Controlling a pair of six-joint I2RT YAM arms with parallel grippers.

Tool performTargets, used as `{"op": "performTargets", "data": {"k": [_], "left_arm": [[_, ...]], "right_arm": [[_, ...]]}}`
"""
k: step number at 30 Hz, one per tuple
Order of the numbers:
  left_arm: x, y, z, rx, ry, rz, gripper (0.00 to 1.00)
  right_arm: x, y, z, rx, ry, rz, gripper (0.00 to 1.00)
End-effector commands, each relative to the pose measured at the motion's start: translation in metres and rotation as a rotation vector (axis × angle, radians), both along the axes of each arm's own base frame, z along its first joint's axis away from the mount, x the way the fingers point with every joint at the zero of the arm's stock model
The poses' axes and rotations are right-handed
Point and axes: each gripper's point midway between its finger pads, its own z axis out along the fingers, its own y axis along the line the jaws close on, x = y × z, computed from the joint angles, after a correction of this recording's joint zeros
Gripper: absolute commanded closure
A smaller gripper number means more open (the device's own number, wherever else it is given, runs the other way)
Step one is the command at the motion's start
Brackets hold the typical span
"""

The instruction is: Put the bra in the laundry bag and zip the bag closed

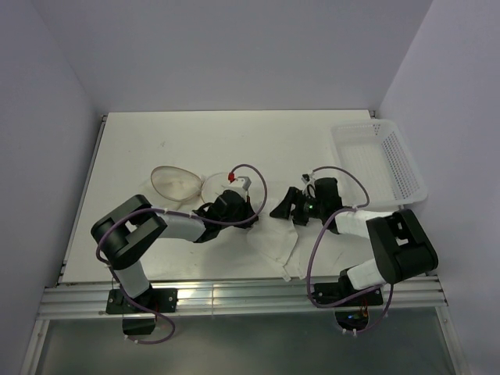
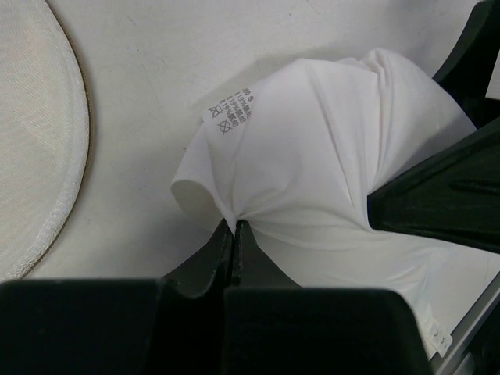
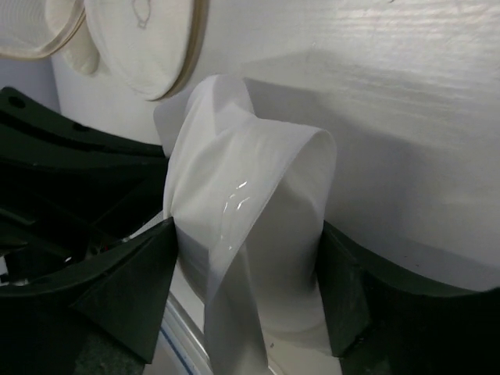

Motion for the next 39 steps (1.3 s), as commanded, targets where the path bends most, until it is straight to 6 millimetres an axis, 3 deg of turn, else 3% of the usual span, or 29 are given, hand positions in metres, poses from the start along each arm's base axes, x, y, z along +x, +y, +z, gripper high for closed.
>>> {"op": "performTargets", "data": {"k": [1, 3, 5, 8, 13, 21, 23, 27, 29, 30, 33, 36, 38, 39], "left_arm": [[0.011, -0.016, 0.017, -0.064, -0.071, -0.005, 1.0], [0.011, -0.016, 0.015, -0.058, -0.065, -0.003, 1.0], [0.011, -0.014, 0.01, -0.039, -0.053, 0.008, 1.0], [0.012, -0.01, 0.01, -0.024, -0.059, 0.019, 1.0], [0.008, -0.011, 0.013, -0.031, -0.057, 0.013, 1.0], [0.005, -0.015, 0.021, -0.037, -0.083, 0.002, 1.0], [0.006, -0.015, 0.021, -0.037, -0.086, 0.004, 1.0], [0.009, -0.017, 0.026, -0.045, -0.094, 0.013, 1.0], [0.011, -0.017, 0.03, -0.046, -0.104, 0.016, 1.0], [0.015, -0.019, 0.038, -0.055, -0.117, 0.027, 1.0], [0.021, -0.019, 0.05, -0.054, -0.137, 0.048, 1.0], [0.031, -0.011, 0.07, -0.034, -0.167, 0.103, 0.94], [0.038, -0.002, 0.086, -0.016, -0.193, 0.149, 0.63], [0.04, 0.003, 0.108, -0.037, -0.223, 0.172, 0.5]], "right_arm": [[-0.012, 0.017, 0.012, 0.119, 0.009, 0.063, 0.29], [-0.012, 0.018, 0.019, 0.138, -0.011, 0.065, 0.24], [-0.012, 0.018, 0.028, 0.138, -0.038, 0.07, 0.09], [-0.012, 0.011, 0.035, 0.102, -0.085, 0.054, 0.01], [-0.014, 0.01, 0.045, 0.099, -0.126, 0.062, 0.0], [-0.004, -0.004, 0.0, -0.056, -0.022, -0.014, 0.04], [-0.004, 0.002, 0.0, -0.054, -0.023, 0.006, 0.05], [-0.004, 0.015, 0.003, -0.033, -0.03, 0.036, 0.17], [-0.007, 0.021, 0.006, 0.002, -0.015, 0.051, 0.43], [-0.005, 0.023, 0.01, 0.021, -0.032, 0.044, 0.66], [0.005, 0.024, 0.024, 0.056, -0.061, 0.0, 1.0], [0.025, 0.026, 0.055, 0.114, -0.132, -0.05, 1.0], [0.039, 0.024, 0.081, 0.133, -0.2, -0.103, 1.0], [0.046, 0.024, 0.096, 0.143, -0.241, -0.12, 1.0]]}}
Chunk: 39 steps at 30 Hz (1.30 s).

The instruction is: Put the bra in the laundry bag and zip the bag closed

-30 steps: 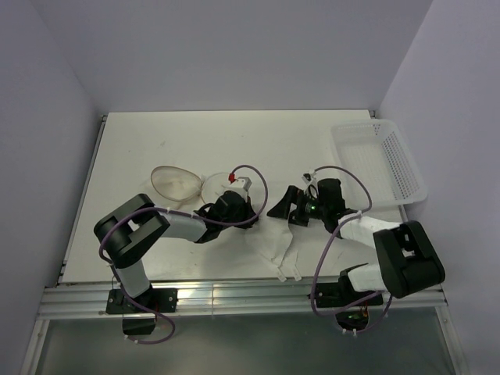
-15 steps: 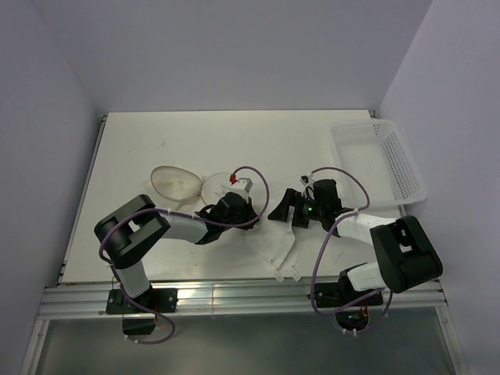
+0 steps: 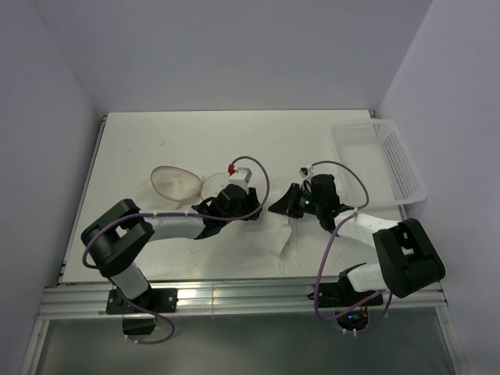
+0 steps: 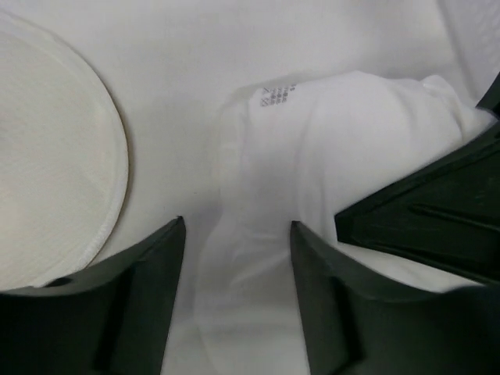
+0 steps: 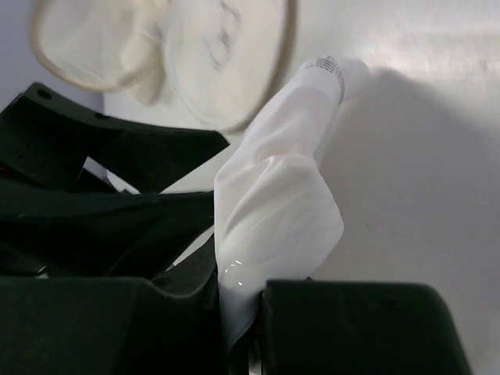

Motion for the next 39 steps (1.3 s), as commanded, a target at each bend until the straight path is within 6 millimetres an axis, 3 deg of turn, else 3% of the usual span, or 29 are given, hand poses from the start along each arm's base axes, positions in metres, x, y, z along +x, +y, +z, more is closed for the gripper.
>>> {"op": "performTargets", "data": {"k": [1, 3, 4, 6, 9, 12, 13, 15, 16, 19, 22, 26, 30, 33, 36, 39], "left_arm": [[0.027, 0.013, 0.085, -0.059, -0.151, 0.114, 0.33], [0.033, 0.026, 0.123, -0.087, -0.196, 0.158, 0.26], [0.039, 0.04, 0.127, -0.061, -0.199, 0.184, 0.25], [0.046, 0.057, 0.157, -0.091, -0.229, 0.221, 0.25], [0.061, 0.098, 0.178, -0.107, -0.224, 0.316, 0.28], [0.071, 0.16, 0.182, -0.023, -0.19, 0.5, 0.34], [0.08, 0.191, 0.184, -0.007, -0.182, 0.581, 0.35], [0.077, 0.228, 0.184, 0.028, -0.151, 0.652, 0.39], [0.082, 0.261, 0.182, 0.068, -0.149, 0.735, 0.42], [0.079, 0.315, 0.164, 0.143, -0.065, 0.836, 0.41], [0.08, 0.336, 0.143, 0.19, 0.004, 0.849, 0.39], [0.086, 0.343, 0.126, 0.305, 0.073, 0.822, 0.38], [0.091, 0.329, 0.114, 0.293, 0.114, 0.728, 0.42], [0.096, 0.33, 0.104, 0.32, 0.133, 0.721, 0.44], [0.097, 0.331, 0.094, 0.342, 0.158, 0.713, 0.54], [0.098, 0.328, 0.096, 0.313, 0.144, 0.71, 0.86]], "right_arm": [[0.044, 0.001, 0.084, 0.089, -0.245, -0.109, 1.0], [0.049, -0.002, 0.106, 0.1, -0.305, -0.139, 1.0], [0.05, -0.003, 0.114, 0.105, -0.328, -0.15, 1.0], [0.049, -0.008, 0.137, 0.111, -0.4, -0.17, 1.0], [0.044, -0.011, 0.16, 0.135, -0.461, -0.179, 1.0], [0.039, -0.009, 0.185, 0.168, -0.52, -0.18, 1.0], [0.038, -0.011, 0.195, 0.17, -0.552, -0.19, 1.0], [0.035, -0.007, 0.211, 0.186, -0.589, -0.184, 1.0], [0.033, -0.005, 0.22, 0.2, -0.611, -0.181, 1.0], [0.027, 0.004, 0.238, 0.23, -0.65, -0.164, 1.0], [0.024, 0.017, 0.244, 0.254, -0.646, -0.142, 1.0], [0.018, 0.039, 0.255, 0.267, -0.659, -0.088, 1.0], [0.018, 0.057, 0.259, 0.286, -0.655, -0.066, 1.0], [0.021, 0.072, 0.261, 0.308, -0.638, -0.048, 1.0], [0.016, 0.085, 0.269, 0.337, -0.641, -0.034, 1.0], [0.017, 0.097, 0.271, 0.335, -0.641, -0.026, 1.0]]}}
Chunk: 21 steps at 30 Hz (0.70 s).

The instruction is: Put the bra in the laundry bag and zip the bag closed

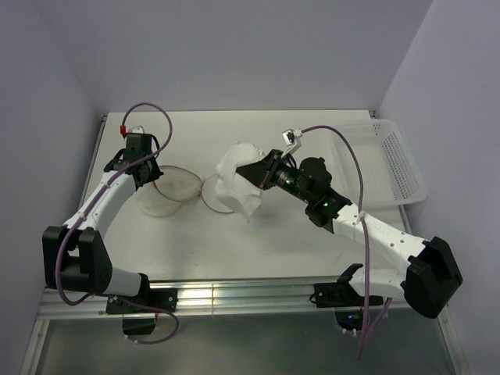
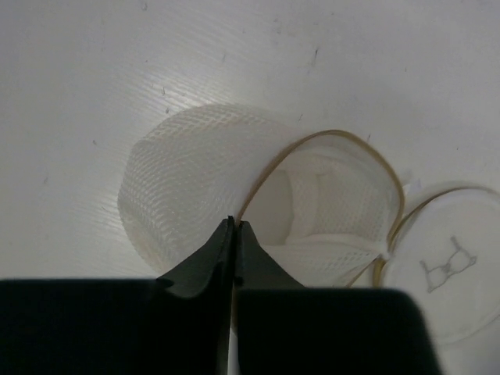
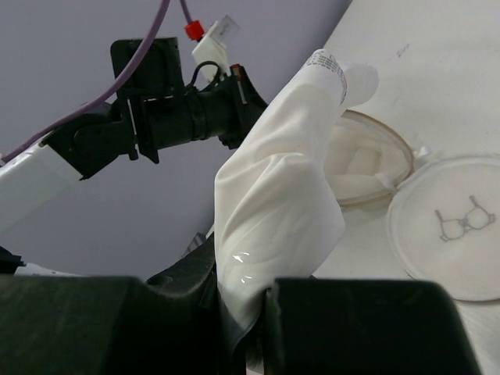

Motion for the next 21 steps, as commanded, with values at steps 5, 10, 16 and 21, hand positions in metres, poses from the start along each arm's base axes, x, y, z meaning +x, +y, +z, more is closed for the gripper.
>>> {"op": "performTargets", "data": {"k": [5, 10, 16, 21], "left_arm": [[0.006, -0.032, 0.038, -0.149, -0.149, -0.108, 1.0], [-0.007, -0.096, 0.063, -0.412, -0.287, -0.236, 1.0], [-0.026, -0.145, 0.083, -0.639, -0.394, -0.314, 1.0], [-0.035, -0.149, 0.081, -0.746, -0.466, -0.293, 1.0]], "right_arm": [[0.013, 0.014, 0.063, 0.134, -0.124, -0.041, 1.0], [0.026, 0.018, 0.09, 0.232, -0.132, -0.069, 1.0], [0.04, 0.012, 0.116, 0.38, -0.179, -0.147, 1.0], [0.051, 0.016, 0.107, 0.44, -0.2, -0.17, 1.0]]}}
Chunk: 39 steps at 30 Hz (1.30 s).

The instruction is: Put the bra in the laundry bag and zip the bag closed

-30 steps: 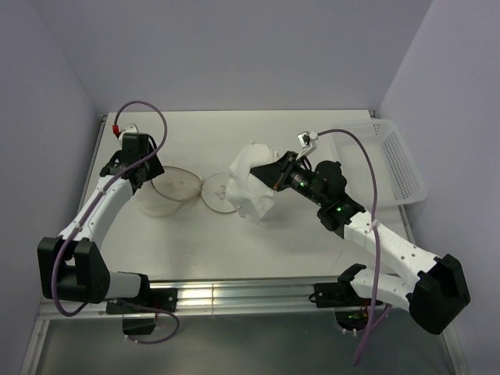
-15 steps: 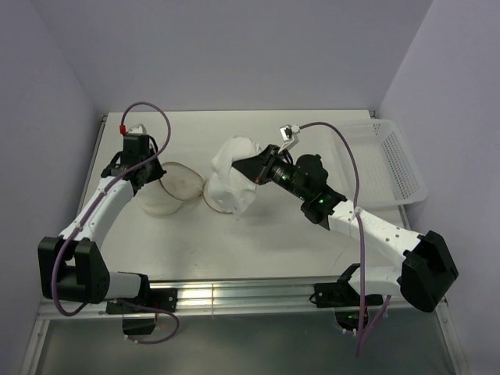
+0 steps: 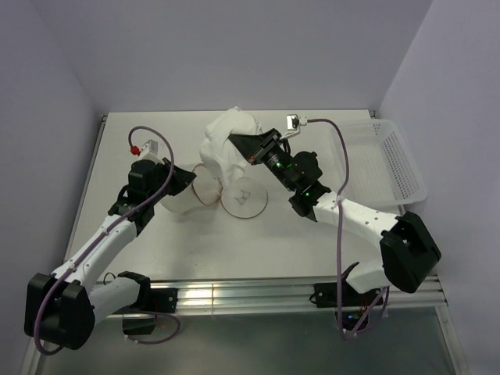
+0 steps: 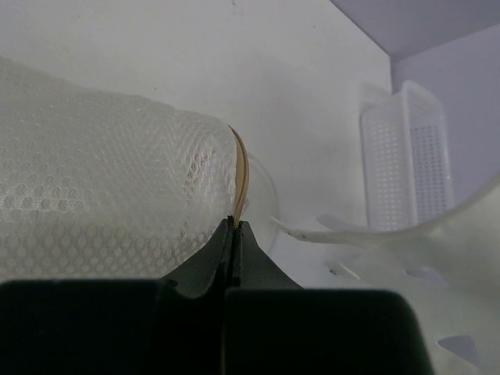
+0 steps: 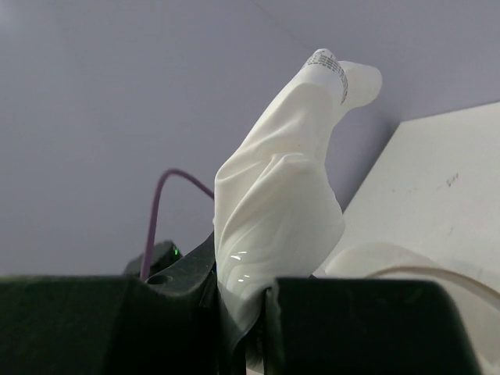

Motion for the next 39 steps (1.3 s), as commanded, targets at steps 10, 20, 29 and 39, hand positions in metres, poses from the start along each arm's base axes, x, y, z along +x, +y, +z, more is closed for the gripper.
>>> {"op": "performTargets", "data": {"k": [10, 20, 29, 39], "left_arm": [[-0.006, -0.049, 0.103, -0.364, -0.287, -0.135, 1.0], [-0.026, -0.065, 0.097, -0.459, -0.285, -0.167, 1.0], [-0.035, -0.056, 0.04, -0.476, -0.26, -0.135, 1.0], [-0.034, -0.03, 0.02, -0.393, -0.237, -0.059, 1.0]], "right_arm": [[-0.013, -0.016, 0.054, 0.175, -0.172, -0.041, 1.0], [-0.032, -0.051, 0.08, 0.05, -0.252, -0.153, 1.0], [-0.01, -0.009, -0.027, 0.039, -0.1, -0.051, 1.0], [-0.034, -0.006, -0.064, -0.038, -0.16, 0.012, 1.0]]}}
